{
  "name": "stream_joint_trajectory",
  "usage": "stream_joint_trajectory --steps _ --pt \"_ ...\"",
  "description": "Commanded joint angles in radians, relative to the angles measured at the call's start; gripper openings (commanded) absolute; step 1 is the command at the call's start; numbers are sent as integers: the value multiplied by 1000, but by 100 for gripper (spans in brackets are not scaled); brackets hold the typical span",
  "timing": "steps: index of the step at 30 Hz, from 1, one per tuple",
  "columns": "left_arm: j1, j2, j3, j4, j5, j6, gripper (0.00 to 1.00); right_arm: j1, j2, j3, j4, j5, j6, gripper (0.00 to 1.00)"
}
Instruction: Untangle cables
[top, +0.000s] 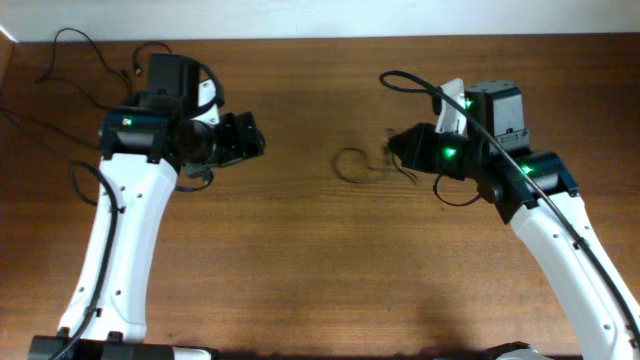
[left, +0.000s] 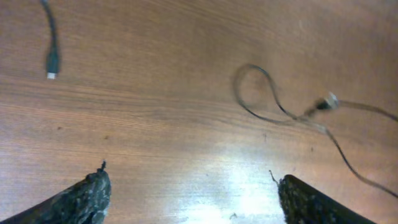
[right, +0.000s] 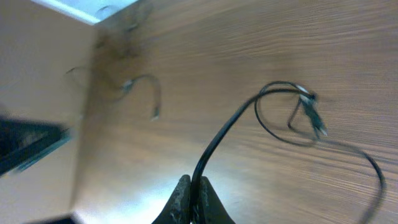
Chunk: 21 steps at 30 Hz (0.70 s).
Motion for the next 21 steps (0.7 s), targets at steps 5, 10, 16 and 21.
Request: stream_joint_trajectory --steps 5,10,16,21 --pt "-4 -6 11 49 -48 -39 99 2 -55 80 98 -449 -66 4" --pt "-37 -4 11 64 83 -64 97 25 -53 80 218 -465 54 4" --pt "-89 0 11 88 92 -63 84 139 -42 80 400 -435 173 4" --pt "-89 15 11 95 77 -63 76 139 -42 80 411 -435 210 4"
